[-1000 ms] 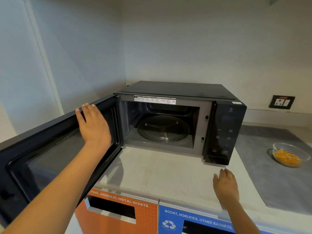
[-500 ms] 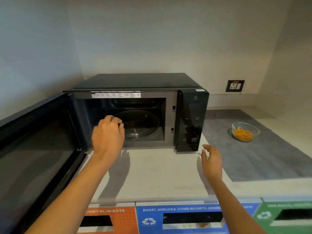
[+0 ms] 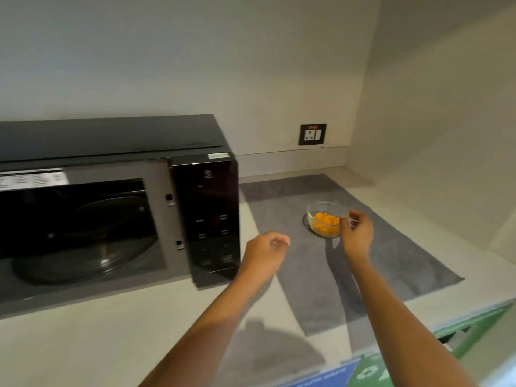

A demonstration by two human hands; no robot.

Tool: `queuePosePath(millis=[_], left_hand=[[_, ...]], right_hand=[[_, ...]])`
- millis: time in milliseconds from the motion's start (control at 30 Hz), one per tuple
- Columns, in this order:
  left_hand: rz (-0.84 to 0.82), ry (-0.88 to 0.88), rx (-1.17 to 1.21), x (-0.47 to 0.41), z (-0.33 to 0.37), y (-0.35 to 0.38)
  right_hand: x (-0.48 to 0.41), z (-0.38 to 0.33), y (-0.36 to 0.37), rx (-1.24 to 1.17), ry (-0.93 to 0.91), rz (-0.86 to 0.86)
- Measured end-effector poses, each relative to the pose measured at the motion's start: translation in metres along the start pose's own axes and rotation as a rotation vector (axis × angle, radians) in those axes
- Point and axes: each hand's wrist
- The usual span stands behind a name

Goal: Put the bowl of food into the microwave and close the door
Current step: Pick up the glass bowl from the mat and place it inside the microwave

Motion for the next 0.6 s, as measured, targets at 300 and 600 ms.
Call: queuePosePath(millis=[300, 600], left_hand=[[0.06, -0.266, 0.306, -0.136, 0.0, 0.116], [0.1, -0.319, 0.565, -0.198, -0.018, 0.174]], right_hand=[[-0.077, 0.042, 0.011, -0.152, 0.242, -0.038], [-0.091, 0.06, 0.029, -0.435, 0.38, -0.261]])
Point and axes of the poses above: each hand's wrist, its own x-axis away from the middle knuckle, its own y-axis out of the palm, z = x × y, and after that the axes turned 2 degrees about y, right-handed
